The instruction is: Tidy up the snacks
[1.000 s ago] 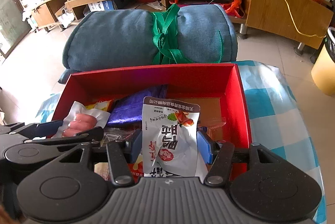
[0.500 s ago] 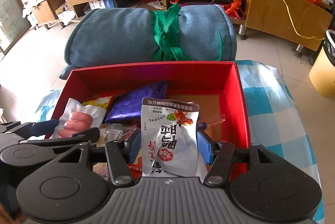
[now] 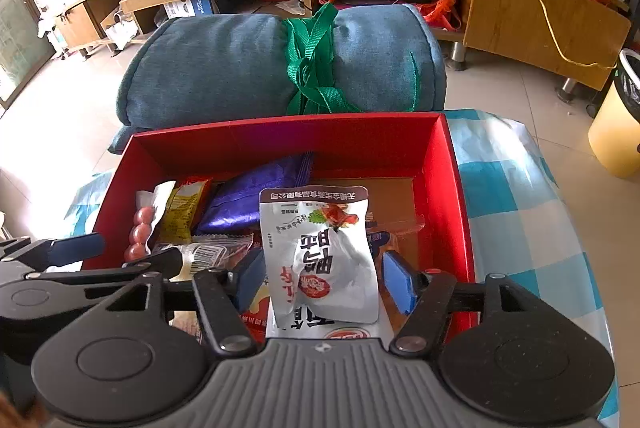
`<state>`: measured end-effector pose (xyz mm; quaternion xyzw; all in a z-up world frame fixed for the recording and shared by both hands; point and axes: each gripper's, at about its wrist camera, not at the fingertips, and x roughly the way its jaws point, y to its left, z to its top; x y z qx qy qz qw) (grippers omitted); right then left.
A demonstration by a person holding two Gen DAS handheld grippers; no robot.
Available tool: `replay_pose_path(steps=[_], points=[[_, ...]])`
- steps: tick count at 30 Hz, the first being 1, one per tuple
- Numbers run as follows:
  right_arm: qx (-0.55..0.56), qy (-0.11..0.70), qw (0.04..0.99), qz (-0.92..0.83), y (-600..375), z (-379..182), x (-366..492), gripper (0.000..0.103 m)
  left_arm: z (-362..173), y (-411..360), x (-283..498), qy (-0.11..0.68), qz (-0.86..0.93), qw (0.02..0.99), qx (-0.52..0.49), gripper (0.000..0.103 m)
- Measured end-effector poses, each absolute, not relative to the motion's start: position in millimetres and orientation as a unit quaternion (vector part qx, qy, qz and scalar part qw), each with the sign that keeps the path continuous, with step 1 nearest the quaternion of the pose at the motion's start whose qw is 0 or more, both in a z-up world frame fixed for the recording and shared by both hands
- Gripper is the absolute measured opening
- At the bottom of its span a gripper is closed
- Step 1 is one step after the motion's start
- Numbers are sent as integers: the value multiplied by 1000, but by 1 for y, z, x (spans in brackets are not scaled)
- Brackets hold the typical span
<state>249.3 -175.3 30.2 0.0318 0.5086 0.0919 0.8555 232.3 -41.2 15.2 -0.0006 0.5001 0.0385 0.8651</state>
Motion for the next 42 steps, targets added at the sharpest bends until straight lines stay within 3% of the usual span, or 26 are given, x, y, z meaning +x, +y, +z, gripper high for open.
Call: replay_pose_path(steps=[25, 42], points=[[46, 493, 864, 93, -185, 54, 229, 70, 35, -40, 214, 479, 26, 877, -11, 86], [59, 484, 869, 88, -196, 63, 193, 71, 43, -44, 185, 467, 19, 884, -9, 89]])
